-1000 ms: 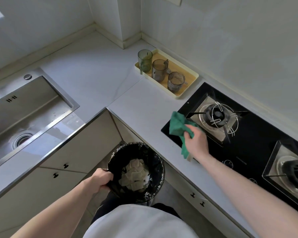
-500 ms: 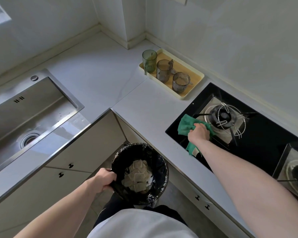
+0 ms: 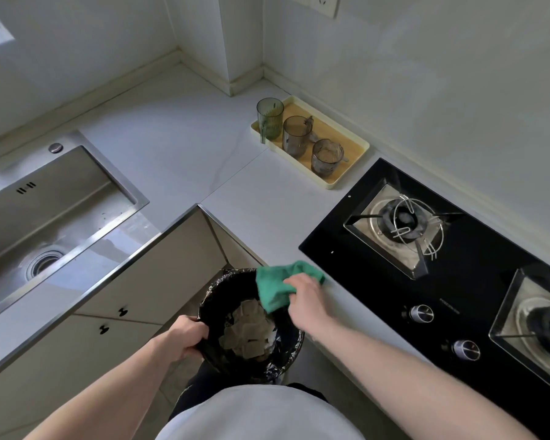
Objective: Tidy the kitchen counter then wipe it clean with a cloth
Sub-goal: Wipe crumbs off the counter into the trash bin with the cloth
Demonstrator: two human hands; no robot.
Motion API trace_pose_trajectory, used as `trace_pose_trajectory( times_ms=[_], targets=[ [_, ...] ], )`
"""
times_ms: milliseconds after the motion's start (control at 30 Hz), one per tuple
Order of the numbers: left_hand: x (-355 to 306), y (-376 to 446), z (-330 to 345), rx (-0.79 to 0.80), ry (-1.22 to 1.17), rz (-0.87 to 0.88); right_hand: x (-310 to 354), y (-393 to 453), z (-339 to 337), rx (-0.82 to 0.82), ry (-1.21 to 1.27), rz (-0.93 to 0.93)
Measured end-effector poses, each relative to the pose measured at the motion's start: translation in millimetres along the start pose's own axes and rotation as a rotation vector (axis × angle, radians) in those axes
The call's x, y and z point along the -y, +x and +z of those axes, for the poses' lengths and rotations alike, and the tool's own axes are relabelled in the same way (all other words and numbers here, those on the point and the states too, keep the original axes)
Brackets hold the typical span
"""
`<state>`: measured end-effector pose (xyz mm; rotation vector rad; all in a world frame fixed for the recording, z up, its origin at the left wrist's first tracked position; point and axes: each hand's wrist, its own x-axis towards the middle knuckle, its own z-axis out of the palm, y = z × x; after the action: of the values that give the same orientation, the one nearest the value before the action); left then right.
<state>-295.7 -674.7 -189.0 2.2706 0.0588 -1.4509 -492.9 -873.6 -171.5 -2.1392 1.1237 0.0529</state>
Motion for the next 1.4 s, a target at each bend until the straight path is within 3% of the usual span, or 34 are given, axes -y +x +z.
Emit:
trace_pose_trajectory(
  times_ms=[133, 200, 367, 467, 567, 733, 933, 1100, 1233, 1300, 1400],
  targets=[
    [0, 0, 0, -0.003, -0.013, -0.002, 30, -32, 27, 0.253, 0.067, -0.094],
    [0, 0, 0, -0.001, -0.023, 0.001, 34, -37, 29, 0.297, 0.099, -0.117],
    [0, -3, 0, -0.014, -0.049, 0.012, 21, -15, -21, -0.005, 0.204, -0.031],
    [0, -3, -1, -0.013, -0.069, 0.011, -5, 9, -64, -0.217, 0.145, 0.026],
    [1, -3, -1, -0.012, -0.069, 0.014, -29, 33, -96, -0.302, 0.042, 0.093],
    [1, -4, -1, -0.007, -0.047, 0.015, -55, 56, -96, -0.143, -0.152, 0.197],
    [-1, -5, -2, 0.005, -0.028, -0.001, -23, 22, -39, -0.053, -0.232, 0.03],
    [0, -3, -3, 0.015, -0.022, -0.011, -1, -17, 15, 0.004, -0.107, -0.033],
    [-2, -7, -1, -0.01, -0.033, 0.0, 7, -43, 42, 0.253, 0.04, -0.14],
    [-3, -6, 0, -0.004, -0.03, 0.005, 9, -52, 47, 0.244, 0.114, -0.157],
    [0, -2, -3, 0.011, -0.046, 0.006, 10, -40, 29, 0.06, 0.173, -0.106]
  ],
)
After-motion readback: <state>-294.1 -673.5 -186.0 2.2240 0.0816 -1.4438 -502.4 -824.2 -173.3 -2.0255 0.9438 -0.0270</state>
